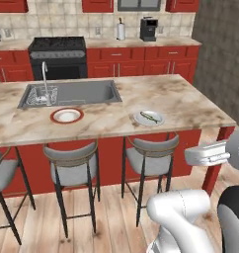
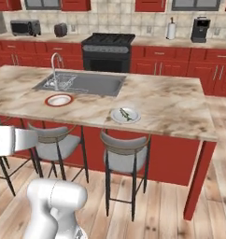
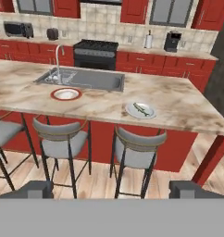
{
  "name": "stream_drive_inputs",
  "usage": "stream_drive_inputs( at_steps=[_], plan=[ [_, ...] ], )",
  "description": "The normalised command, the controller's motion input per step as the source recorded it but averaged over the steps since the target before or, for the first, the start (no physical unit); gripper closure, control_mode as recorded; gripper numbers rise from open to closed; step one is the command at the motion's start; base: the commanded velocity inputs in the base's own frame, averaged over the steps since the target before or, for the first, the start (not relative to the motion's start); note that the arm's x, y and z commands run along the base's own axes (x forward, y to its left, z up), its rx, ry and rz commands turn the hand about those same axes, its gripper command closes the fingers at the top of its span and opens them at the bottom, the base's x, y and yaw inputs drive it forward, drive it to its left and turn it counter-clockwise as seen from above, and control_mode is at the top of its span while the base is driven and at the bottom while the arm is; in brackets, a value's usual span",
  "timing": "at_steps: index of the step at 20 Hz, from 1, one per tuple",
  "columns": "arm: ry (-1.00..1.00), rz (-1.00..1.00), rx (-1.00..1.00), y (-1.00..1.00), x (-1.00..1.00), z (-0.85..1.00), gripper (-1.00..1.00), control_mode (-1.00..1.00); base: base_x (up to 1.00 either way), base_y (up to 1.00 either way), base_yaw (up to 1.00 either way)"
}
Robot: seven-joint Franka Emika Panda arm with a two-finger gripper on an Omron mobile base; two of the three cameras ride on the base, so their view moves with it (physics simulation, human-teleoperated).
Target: Transport the fish and onion to the fridge. Place the fish on the rack containing meat and place the onion on the rack containing the vegetable, ensuring meats and vegetables are on different racks.
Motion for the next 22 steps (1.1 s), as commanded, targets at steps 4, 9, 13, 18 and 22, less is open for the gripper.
stream_drive_inputs(
  at_steps=[4,9,13,18,22],
  plan=[
    [0.0,0.0,0.0,0.0,0.0,0.0,-1.0,1.0,0.21,-0.5,-0.42],
    [0.0,0.0,0.0,0.0,0.0,0.0,-1.0,1.0,0.74,-0.14,-0.18],
    [0.0,0.0,0.0,0.0,0.0,0.0,-1.0,1.0,1.0,-0.02,-0.01],
    [0.0,0.0,0.0,0.0,0.0,0.0,-1.0,1.0,1.0,-0.68,0.05],
    [0.0,0.0,0.0,0.0,0.0,0.0,-1.0,1.0,1.0,-0.94,0.17]
  ],
)
